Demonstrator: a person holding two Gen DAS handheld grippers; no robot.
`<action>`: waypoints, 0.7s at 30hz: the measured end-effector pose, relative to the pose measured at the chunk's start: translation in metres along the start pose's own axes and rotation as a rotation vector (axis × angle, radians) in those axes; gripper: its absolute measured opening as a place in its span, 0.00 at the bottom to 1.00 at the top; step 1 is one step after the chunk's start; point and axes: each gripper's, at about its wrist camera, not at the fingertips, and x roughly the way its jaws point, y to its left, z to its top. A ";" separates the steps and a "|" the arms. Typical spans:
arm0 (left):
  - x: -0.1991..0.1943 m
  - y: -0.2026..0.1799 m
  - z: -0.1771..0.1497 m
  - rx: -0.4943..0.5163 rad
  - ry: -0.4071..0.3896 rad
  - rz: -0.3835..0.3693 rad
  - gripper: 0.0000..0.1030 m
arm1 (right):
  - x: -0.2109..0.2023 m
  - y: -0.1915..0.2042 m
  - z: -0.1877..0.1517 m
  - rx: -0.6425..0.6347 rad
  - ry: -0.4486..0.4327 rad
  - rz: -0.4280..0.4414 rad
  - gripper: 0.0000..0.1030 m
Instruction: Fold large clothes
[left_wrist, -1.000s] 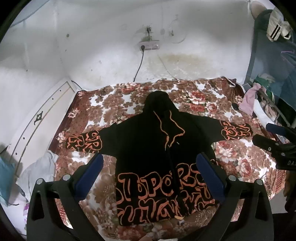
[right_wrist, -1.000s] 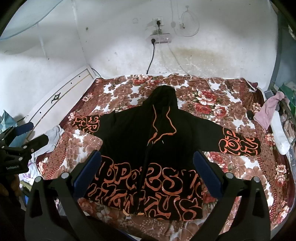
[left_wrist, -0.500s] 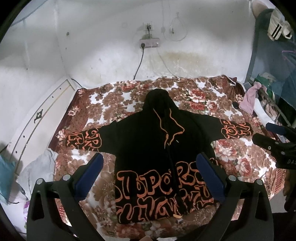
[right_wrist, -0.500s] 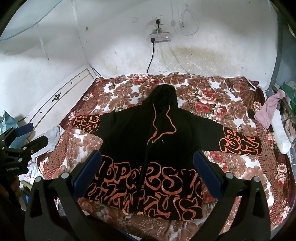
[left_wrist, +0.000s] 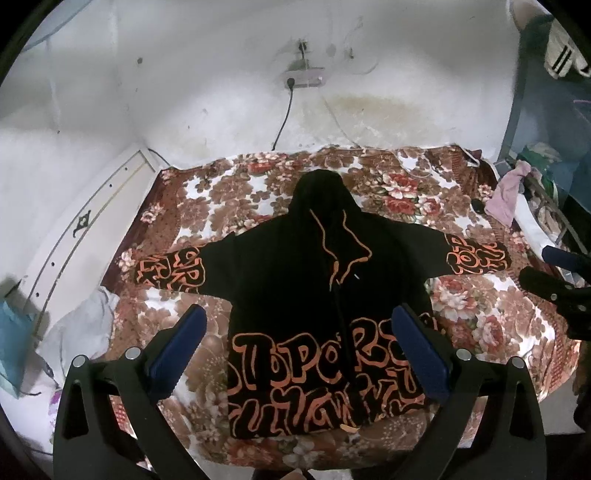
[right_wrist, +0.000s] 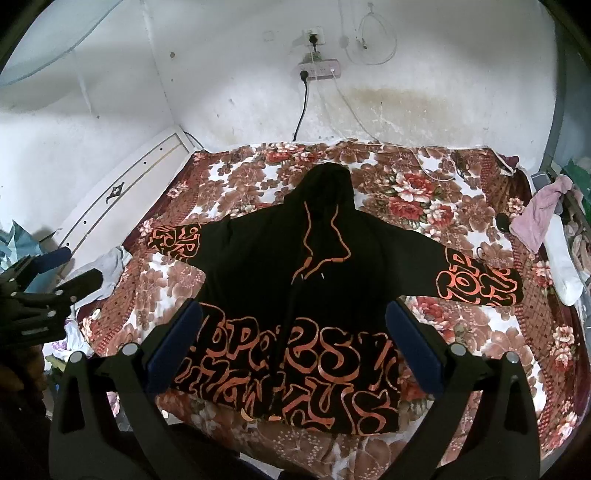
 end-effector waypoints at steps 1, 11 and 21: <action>0.000 -0.003 0.003 -0.003 0.008 0.000 0.95 | -0.001 -0.004 0.001 0.003 0.009 0.003 0.96; 0.019 -0.025 0.037 0.009 0.057 0.020 0.95 | 0.023 -0.043 0.023 0.065 0.076 0.011 0.96; 0.121 0.034 0.088 0.020 0.113 -0.094 0.95 | 0.104 -0.041 0.081 0.078 0.122 -0.105 0.96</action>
